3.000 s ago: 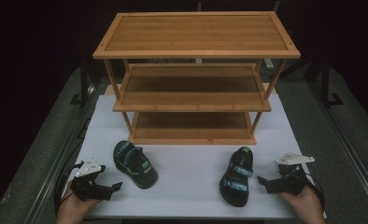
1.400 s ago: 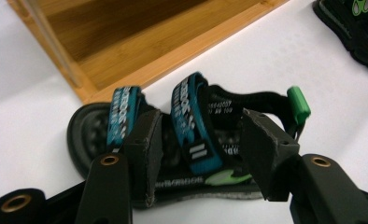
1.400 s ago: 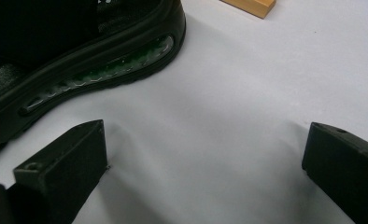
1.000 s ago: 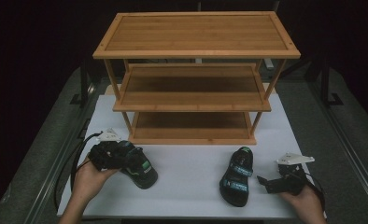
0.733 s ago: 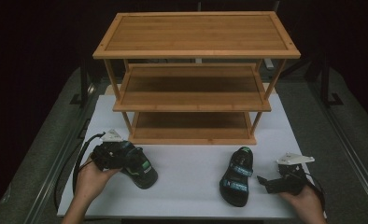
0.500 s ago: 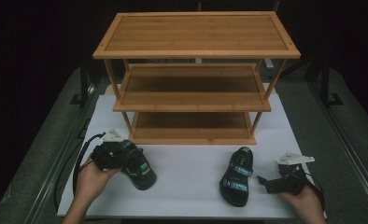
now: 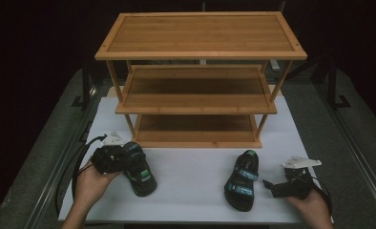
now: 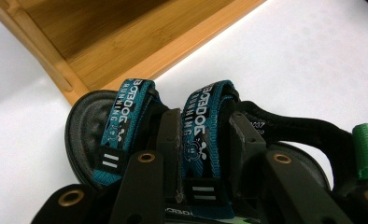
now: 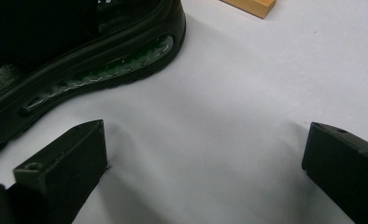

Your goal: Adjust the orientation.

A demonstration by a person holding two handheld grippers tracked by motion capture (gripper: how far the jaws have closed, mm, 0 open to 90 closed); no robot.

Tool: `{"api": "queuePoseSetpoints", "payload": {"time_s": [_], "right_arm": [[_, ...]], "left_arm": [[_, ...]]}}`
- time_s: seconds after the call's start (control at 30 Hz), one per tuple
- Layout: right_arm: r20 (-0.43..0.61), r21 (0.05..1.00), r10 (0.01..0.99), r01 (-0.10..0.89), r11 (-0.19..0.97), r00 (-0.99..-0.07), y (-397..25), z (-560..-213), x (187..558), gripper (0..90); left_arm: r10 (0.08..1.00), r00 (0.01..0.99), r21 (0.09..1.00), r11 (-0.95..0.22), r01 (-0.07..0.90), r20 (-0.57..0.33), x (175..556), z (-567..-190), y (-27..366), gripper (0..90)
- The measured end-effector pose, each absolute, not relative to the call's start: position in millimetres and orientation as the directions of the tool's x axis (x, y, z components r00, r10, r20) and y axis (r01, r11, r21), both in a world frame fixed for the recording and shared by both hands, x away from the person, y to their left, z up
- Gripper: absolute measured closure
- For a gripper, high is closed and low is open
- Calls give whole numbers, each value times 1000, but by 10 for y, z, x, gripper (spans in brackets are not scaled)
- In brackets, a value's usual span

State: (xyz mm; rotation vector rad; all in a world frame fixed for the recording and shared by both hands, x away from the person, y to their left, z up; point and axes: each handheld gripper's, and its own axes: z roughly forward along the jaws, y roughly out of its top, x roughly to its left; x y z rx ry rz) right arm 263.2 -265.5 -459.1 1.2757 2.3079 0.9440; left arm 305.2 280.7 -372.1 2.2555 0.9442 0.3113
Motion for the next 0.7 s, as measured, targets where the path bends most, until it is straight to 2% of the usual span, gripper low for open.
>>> {"api": "queuePoseSetpoints", "payload": {"time_s": [0.27,0.7], "right_arm": [[23,692,842,616,376,-539,-2655,-4592,2632,0],[24,691,842,617,376,-539,-2654,-4591,2631,0]], "left_arm": [[620,782,673,-549,495,-69,3028,-3618,2749,696],[511,857,684,-601,415,-71,3088,-3536,2559,696]]}}
